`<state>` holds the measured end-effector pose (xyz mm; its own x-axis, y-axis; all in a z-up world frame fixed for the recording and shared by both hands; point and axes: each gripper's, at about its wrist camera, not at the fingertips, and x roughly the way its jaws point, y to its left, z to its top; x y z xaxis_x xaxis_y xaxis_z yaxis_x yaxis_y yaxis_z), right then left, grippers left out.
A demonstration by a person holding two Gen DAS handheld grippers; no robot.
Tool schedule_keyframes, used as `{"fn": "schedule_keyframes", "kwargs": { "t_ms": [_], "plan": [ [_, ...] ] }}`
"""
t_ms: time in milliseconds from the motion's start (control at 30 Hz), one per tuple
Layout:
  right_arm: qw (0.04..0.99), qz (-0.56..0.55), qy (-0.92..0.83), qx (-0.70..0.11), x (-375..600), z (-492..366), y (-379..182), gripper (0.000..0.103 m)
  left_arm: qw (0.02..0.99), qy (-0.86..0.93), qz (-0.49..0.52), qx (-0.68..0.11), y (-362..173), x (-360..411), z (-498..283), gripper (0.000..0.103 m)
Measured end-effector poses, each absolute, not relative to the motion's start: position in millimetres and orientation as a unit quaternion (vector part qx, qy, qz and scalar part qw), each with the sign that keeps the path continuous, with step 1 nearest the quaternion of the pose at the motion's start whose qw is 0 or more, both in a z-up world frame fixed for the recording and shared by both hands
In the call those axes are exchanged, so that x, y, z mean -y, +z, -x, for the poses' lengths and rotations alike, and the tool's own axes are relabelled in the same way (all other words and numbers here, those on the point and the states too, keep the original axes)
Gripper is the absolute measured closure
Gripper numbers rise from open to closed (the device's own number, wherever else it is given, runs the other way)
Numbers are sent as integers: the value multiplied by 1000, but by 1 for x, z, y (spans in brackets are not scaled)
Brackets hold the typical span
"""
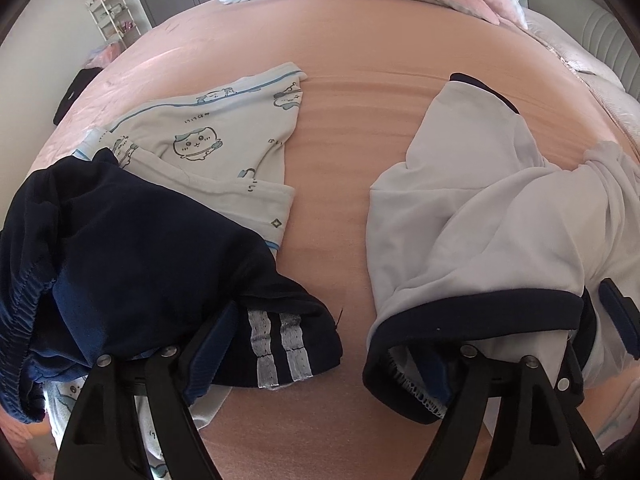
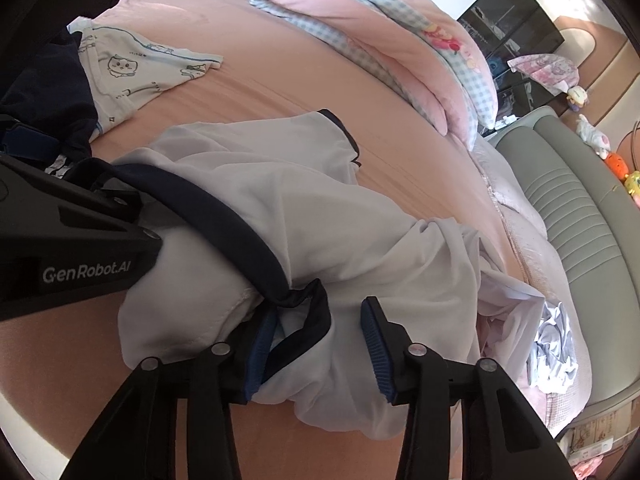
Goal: Fold clothes
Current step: 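Lower the shirt hem onto the bed and open both grippers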
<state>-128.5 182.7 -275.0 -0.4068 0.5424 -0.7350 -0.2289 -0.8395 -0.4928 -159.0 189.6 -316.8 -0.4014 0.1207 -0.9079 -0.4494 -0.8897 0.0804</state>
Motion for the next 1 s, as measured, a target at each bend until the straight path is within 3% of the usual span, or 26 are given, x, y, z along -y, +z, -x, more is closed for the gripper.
{"fn": "schedule_keyframes", "kwargs": {
  "t_ms": [133, 400, 533, 633, 767, 1000],
  "plan": [
    [214, 505, 824, 143, -183, 131, -277, 76, 180, 825, 511, -161, -319, -189, 155, 33],
    [200, 514, 831, 77, -197, 131, -273, 76, 197, 824, 505, -165, -313, -194, 165, 66],
    [189, 507, 841, -7, -213, 125, -266, 79, 197, 825, 503, -165, -305, -192, 167, 74],
    [180, 500, 844, -68, -226, 119, -263, 83, 194, 825, 514, -129, -294, -187, 159, 87],
    [176, 493, 846, -97, -230, 115, -259, 88, 183, 833, 507, -124, -278, -187, 145, 93],
    [173, 483, 845, -150, -243, 103, -248, 93, 181, 842, 499, -96, -246, -177, 130, 93]
  ]
}}
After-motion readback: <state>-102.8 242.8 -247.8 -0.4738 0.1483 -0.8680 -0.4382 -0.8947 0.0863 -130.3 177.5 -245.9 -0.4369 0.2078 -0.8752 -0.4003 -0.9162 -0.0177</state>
